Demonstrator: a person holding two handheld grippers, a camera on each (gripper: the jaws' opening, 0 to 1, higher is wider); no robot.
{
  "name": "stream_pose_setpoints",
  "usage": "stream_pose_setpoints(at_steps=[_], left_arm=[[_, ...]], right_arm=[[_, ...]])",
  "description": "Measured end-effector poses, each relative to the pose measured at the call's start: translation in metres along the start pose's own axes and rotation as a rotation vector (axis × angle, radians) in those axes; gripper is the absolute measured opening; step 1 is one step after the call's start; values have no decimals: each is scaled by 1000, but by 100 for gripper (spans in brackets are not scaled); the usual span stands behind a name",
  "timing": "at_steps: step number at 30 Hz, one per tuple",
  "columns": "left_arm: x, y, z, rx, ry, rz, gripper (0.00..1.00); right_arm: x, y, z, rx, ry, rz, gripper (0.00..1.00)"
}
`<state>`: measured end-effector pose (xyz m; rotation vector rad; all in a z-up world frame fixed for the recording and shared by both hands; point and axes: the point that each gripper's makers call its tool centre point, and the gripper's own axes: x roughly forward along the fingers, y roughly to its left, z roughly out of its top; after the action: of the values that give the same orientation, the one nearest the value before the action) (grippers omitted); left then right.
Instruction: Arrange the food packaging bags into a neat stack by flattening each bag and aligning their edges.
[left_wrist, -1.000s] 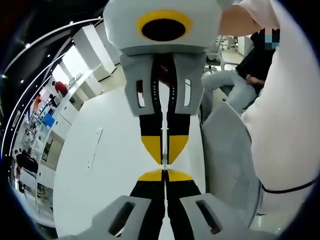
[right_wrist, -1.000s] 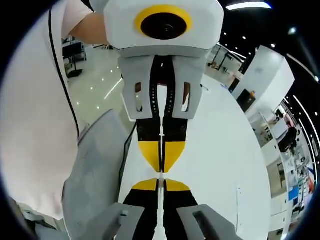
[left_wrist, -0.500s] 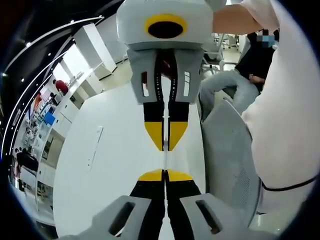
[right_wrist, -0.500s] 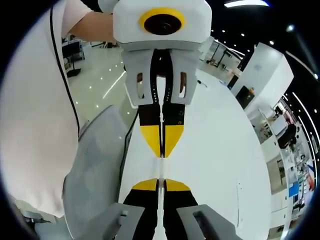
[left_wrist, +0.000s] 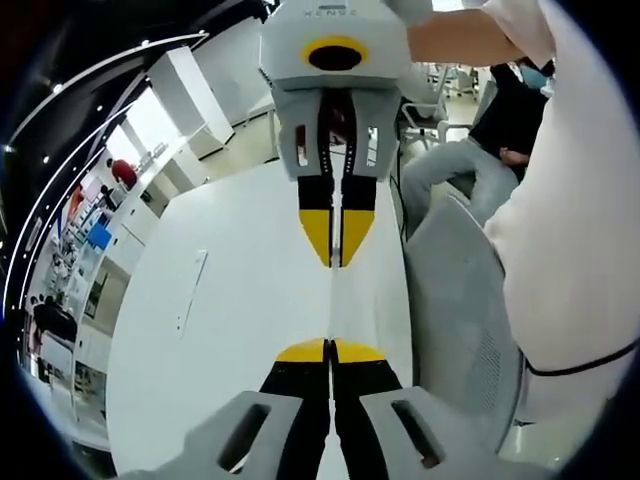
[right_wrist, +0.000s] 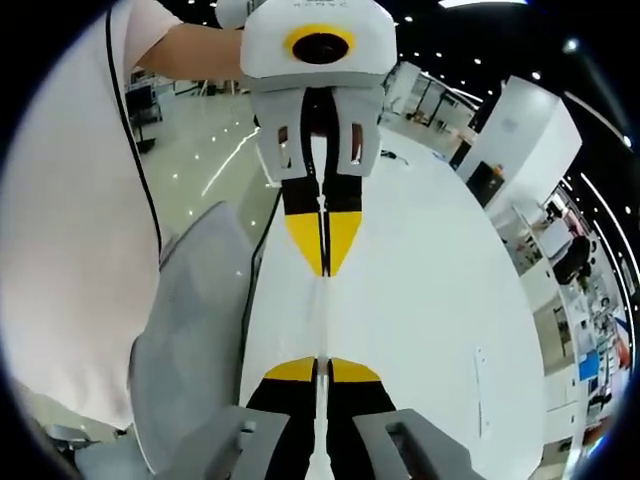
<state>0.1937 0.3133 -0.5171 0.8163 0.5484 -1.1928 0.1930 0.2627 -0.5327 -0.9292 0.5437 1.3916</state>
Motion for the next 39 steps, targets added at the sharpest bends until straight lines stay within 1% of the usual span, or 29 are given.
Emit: stream_pose_setpoints(at_steps=[9,17,24,31,35,39], left_arm=[[-1,2,-3,-7,-1,2,0],[0,3,-2,-7,-3,2,0],[-1,5,-3,-18,-6,6,0],[0,5,-2,-18,-8,4,0],[1,6,1,-24,-17,5,0],[2,5,0,-25,-14,0,0]], right_arm=[[-11,-1,-15,25,14,-13,0],[-18,-1,-19,35,14,-19,0],[-27,-2,-28,44,25,-26,0],[-32,-2,-35,49,31,-36,0],[-39,-4,-42,54,46,-45,0],[-42,-4,-48,60,56,-49,0]])
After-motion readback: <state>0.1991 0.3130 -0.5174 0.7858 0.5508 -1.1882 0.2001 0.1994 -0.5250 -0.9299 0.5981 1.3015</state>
